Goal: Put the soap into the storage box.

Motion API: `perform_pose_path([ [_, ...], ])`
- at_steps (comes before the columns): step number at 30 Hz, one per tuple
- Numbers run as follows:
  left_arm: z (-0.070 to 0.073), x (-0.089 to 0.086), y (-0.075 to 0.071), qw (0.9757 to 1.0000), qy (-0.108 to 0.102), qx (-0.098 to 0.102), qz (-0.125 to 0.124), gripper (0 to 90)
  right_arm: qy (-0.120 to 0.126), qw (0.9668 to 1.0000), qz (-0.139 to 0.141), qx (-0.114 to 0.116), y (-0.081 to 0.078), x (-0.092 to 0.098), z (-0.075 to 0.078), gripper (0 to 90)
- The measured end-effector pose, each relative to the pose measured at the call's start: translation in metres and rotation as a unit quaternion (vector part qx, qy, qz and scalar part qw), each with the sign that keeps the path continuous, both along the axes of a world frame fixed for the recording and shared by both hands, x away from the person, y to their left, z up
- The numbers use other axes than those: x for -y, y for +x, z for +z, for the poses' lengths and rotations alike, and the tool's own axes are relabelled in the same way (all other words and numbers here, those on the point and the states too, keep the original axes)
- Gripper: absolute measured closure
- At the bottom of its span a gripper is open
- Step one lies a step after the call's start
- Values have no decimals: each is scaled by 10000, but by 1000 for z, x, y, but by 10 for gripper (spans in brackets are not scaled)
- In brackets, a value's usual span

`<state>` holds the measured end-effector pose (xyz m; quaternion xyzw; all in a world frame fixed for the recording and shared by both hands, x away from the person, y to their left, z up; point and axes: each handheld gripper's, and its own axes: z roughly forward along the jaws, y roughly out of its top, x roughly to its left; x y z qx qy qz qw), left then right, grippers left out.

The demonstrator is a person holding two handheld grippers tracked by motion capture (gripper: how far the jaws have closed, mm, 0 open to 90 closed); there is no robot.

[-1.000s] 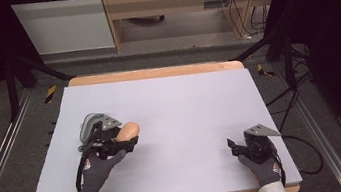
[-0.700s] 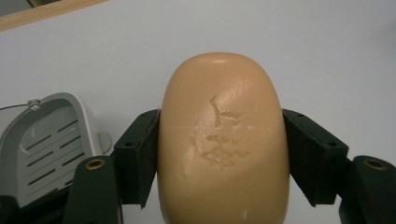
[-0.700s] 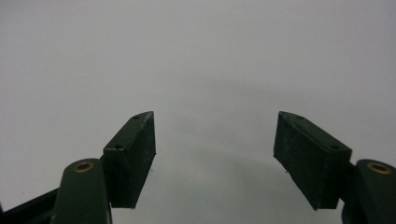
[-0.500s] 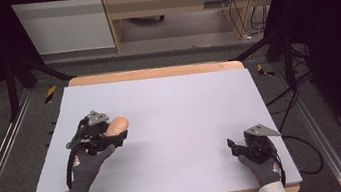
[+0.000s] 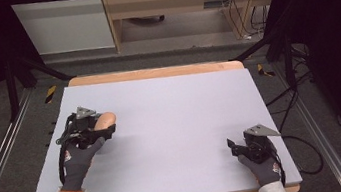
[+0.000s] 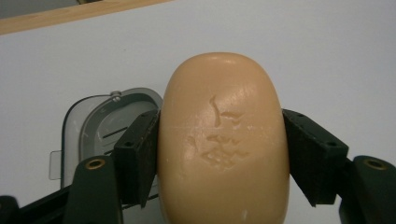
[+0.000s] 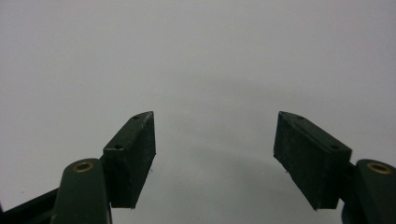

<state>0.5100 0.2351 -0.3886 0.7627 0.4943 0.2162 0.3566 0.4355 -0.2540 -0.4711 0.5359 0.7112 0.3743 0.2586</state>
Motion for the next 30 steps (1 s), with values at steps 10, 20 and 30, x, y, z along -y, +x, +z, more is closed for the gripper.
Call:
perform_pose_path([
  [10, -9, -10, 12, 9997, 6, -36, 232, 319, 5, 10000, -2, -2, 0, 0, 0, 295],
  [20, -13, -22, 18, 9992, 35, -26, 400, 319, 31, 10000, 6, -15, 0, 0, -1, 294],
  [30, -24, -27, 24, 9986, 49, -136, 504, 319, 31, 10000, 2, -21, 1, 0, -1, 294],
])
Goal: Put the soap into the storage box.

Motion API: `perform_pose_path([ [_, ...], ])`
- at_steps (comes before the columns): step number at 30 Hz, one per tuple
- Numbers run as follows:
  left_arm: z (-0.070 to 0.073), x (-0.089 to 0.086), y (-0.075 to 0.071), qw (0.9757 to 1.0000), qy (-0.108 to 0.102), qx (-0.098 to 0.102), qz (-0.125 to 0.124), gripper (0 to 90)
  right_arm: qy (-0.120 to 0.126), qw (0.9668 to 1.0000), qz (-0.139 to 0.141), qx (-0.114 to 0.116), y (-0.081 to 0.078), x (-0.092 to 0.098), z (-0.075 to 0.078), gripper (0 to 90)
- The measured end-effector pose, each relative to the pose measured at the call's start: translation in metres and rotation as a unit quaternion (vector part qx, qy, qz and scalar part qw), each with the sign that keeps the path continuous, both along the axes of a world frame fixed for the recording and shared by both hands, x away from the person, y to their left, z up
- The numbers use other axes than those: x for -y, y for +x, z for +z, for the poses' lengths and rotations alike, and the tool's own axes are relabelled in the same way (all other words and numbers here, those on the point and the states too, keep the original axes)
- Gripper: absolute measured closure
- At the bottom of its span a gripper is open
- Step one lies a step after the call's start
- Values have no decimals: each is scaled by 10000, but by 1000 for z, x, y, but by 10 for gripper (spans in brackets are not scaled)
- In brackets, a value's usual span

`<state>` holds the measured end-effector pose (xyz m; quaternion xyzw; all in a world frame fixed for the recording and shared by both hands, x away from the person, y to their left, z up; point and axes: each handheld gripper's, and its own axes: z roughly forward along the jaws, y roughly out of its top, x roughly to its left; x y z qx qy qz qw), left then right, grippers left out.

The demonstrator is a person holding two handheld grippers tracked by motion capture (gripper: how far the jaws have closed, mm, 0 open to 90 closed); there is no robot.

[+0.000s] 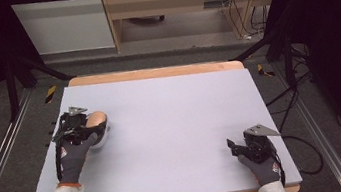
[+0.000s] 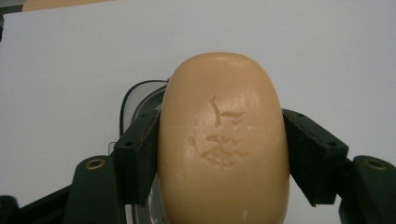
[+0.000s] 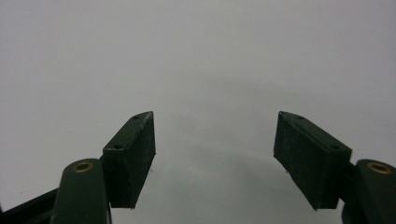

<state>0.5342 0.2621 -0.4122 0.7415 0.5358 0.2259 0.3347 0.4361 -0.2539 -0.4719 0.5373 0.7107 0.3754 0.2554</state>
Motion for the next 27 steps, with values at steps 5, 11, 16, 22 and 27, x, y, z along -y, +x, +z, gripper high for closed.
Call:
perform_pose_path([
  [5, -5, -2, 2, 10000, -2, -34, 54, 319, 2, 10000, -5, 4, 0, 0, 0, 294],
  [11, -11, -4, 3, 9999, -21, -82, 73, 319, -10, 10000, -2, 10, 0, 0, 0, 294],
  [16, -14, -5, 3, 9999, 23, -117, 114, 319, -12, 10000, 5, -9, 0, -1, 0, 294],
  [22, -16, -5, 3, 9999, -6, -101, 122, 318, 6, 10000, -9, -20, 0, -1, 0, 293],
  [27, -17, -7, 2, 9998, -93, -77, 163, 316, -5, 10000, 9, -19, 0, -1, 0, 292],
])
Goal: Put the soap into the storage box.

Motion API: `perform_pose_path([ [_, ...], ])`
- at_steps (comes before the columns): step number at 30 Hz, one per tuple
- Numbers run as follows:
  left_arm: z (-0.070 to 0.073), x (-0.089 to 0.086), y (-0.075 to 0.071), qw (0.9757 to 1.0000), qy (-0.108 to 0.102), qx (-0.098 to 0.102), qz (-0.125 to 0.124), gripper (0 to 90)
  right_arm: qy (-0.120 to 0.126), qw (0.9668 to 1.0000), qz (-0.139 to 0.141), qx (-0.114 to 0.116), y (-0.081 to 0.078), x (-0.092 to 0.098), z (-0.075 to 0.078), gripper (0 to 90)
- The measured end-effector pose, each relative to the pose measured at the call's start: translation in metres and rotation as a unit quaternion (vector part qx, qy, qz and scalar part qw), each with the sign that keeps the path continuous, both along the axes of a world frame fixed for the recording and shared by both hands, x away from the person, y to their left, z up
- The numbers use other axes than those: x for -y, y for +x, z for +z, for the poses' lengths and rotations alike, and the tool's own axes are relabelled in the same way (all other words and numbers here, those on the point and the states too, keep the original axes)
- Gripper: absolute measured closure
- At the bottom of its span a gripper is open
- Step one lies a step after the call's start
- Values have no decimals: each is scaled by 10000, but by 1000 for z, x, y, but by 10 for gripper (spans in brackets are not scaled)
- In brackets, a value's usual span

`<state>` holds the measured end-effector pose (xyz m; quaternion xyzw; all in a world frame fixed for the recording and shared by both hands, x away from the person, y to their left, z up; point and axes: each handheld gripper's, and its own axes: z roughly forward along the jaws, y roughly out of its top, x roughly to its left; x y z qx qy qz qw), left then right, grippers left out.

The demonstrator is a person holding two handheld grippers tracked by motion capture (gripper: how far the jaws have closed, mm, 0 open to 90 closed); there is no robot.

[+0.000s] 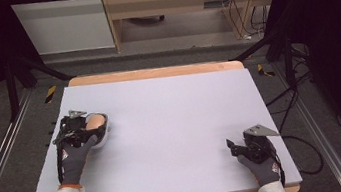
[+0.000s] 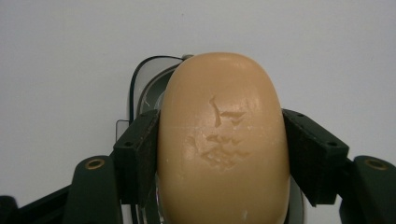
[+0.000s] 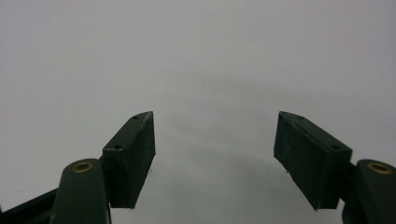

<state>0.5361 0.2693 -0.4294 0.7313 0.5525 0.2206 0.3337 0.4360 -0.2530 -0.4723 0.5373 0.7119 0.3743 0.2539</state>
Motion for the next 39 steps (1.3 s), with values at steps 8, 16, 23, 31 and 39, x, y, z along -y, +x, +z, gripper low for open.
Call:
perform_pose_path([
  [8, -1, -1, -2, 10000, -13, 11, 21, 300, -46, 10000, -12, 14, 0, 0, 0, 289],
  [16, 3, 0, -8, 9999, 20, 72, -91, 264, -60, 10000, -19, 16, 1, -1, 0, 289],
  [23, 6, -1, -18, 9996, -102, 164, -218, 267, -34, 10000, -18, 9, 0, 0, 0, 289],
  [31, 17, 8, -41, 9975, -258, 457, -475, 276, -31, 10000, -47, 25, 0, 0, 1, 289],
  [39, 17, 13, -64, 9949, -372, 554, -750, 278, 3, 9999, -95, 52, -1, 2, 2, 286],
])
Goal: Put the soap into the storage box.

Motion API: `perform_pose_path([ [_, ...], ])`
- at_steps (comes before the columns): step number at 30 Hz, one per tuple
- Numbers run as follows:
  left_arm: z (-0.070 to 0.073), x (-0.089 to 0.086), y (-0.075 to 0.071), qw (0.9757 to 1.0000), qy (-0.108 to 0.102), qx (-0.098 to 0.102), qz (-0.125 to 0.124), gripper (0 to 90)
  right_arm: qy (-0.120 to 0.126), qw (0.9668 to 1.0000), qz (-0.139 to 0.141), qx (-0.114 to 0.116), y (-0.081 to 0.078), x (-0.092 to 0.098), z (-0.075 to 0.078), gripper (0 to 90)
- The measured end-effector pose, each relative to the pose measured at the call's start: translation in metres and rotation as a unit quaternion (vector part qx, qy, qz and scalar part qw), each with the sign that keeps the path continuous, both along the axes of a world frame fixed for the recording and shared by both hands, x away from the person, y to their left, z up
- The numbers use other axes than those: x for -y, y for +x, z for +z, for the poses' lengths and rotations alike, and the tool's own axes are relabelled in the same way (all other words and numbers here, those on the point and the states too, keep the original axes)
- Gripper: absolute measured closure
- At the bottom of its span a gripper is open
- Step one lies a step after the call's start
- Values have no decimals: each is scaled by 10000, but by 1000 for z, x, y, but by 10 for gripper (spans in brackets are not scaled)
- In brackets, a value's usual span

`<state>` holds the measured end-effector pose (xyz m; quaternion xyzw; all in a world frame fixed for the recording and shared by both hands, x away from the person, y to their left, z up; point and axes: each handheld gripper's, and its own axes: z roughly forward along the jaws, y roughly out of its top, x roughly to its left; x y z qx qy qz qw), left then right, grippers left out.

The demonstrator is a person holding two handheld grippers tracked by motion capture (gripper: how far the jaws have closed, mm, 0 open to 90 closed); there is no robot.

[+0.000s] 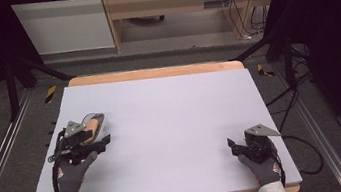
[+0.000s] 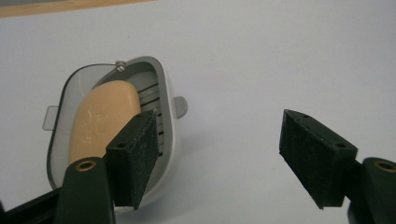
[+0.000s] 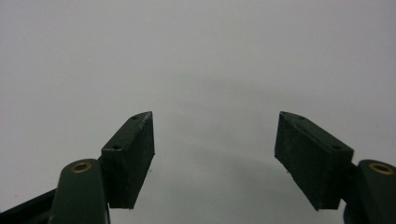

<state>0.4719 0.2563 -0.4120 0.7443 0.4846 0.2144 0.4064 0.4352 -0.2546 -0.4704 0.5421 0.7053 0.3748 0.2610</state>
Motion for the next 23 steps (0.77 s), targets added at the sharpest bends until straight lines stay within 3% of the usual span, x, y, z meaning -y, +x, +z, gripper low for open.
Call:
perform_pose_path([
  [10, -20, -9, -25, 9999, 104, 4, 100, 269, -12, 10000, -47, -21, 0, 2, -1, 277],
  [23, -43, -41, -44, 9981, 210, -89, 572, 250, -161, 9997, -143, -117, 0, 8, -5, 269],
])
